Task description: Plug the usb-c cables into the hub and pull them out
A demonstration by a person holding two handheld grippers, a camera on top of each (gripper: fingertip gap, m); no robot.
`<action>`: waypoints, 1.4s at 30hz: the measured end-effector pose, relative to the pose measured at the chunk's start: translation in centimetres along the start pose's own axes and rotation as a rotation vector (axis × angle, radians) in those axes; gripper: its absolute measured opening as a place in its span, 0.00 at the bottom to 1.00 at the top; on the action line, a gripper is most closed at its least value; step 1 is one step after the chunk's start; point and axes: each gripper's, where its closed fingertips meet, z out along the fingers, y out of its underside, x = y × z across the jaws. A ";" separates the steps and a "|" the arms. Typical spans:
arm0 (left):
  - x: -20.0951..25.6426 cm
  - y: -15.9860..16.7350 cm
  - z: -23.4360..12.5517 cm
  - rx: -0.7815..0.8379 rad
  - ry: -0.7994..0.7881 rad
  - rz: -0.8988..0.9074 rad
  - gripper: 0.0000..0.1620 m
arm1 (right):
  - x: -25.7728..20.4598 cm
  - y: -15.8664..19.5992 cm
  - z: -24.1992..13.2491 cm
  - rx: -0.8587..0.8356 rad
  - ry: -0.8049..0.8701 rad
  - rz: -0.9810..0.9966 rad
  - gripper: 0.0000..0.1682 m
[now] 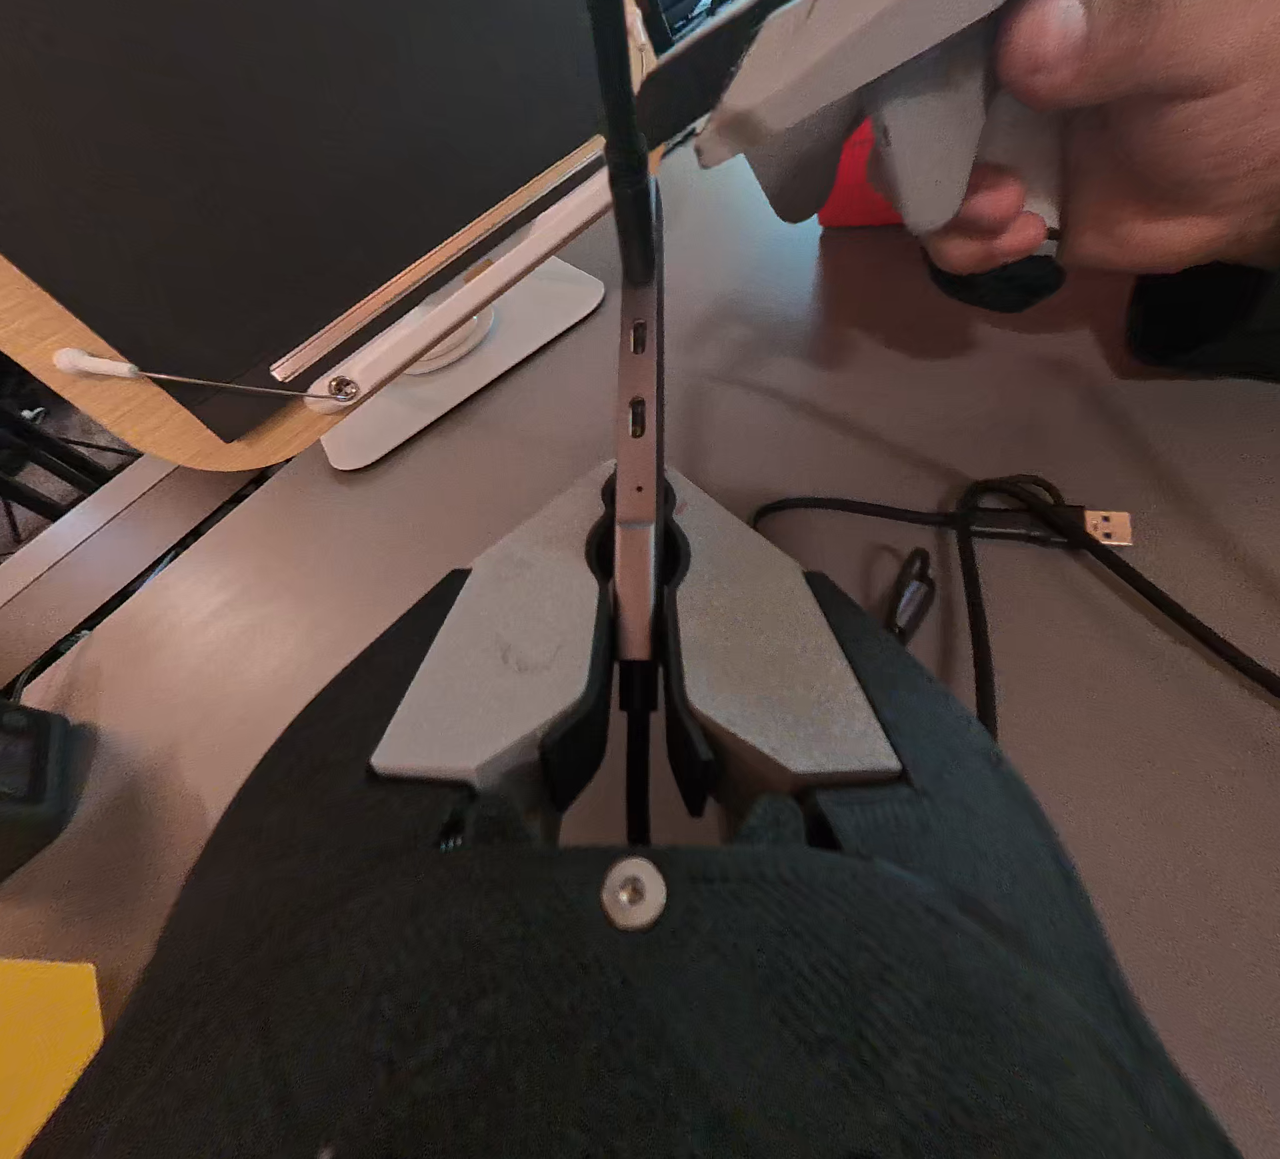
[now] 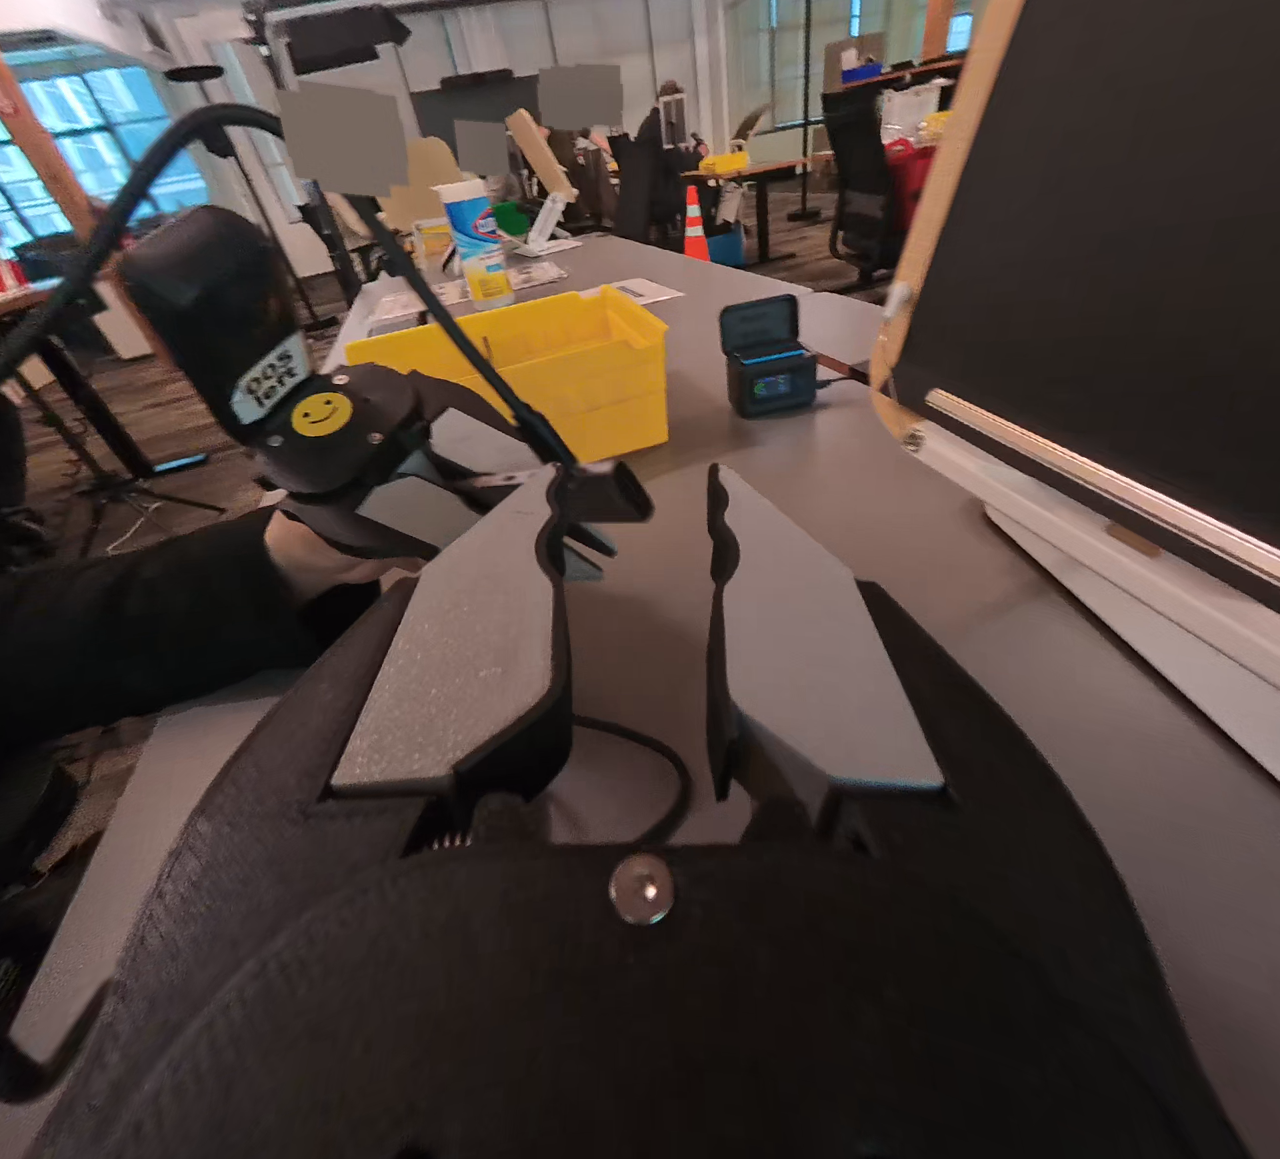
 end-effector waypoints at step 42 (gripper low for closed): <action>1.2 0.8 1.2 -0.040 0.048 -0.067 0.03 | -0.8 1.3 1.1 -0.059 0.052 -0.097 0.13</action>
